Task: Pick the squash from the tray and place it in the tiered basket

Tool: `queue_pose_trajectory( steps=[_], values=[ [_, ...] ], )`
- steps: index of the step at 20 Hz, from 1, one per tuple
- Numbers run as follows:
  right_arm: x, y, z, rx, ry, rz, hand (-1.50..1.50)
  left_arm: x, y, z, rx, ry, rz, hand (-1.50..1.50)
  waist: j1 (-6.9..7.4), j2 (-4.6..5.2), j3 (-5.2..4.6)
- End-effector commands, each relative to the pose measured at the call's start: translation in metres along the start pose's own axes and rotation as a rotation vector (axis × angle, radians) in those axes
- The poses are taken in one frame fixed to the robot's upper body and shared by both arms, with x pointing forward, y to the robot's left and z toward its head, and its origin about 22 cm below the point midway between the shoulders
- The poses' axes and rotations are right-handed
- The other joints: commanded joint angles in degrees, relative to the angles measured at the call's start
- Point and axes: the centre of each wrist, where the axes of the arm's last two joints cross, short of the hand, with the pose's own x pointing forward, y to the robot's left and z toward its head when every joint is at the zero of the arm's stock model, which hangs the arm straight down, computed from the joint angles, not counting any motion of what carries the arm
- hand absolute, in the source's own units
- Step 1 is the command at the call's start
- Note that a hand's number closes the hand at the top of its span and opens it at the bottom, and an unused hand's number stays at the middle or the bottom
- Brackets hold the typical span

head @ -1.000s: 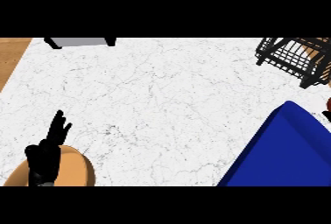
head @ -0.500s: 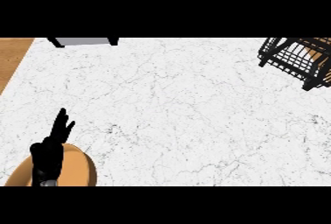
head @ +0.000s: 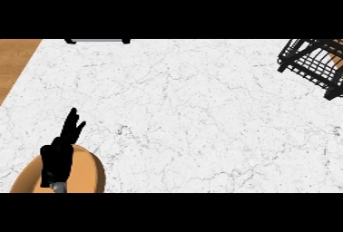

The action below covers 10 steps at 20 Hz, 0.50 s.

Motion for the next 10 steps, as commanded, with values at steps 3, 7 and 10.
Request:
queue_pose_trajectory(
  steps=[3,7,10],
  values=[
    [0.029,-0.001,-0.013,-0.018,0.049,-0.017,1.5,-0.025,-0.039,0.002,-0.098,0.102,0.045,0.0,0.98,0.98,-0.67],
    [0.018,-0.008,-0.033,-0.022,0.076,-0.018,1.5,-0.016,-0.017,-0.001,-0.105,0.098,0.031,0.0,2.22,1.18,-0.59],
    [0.024,0.013,-0.042,0.011,0.068,-0.009,1.5,-0.019,-0.046,-0.001,-0.12,0.097,0.027,0.0,2.57,1.48,-0.6]
  ],
)
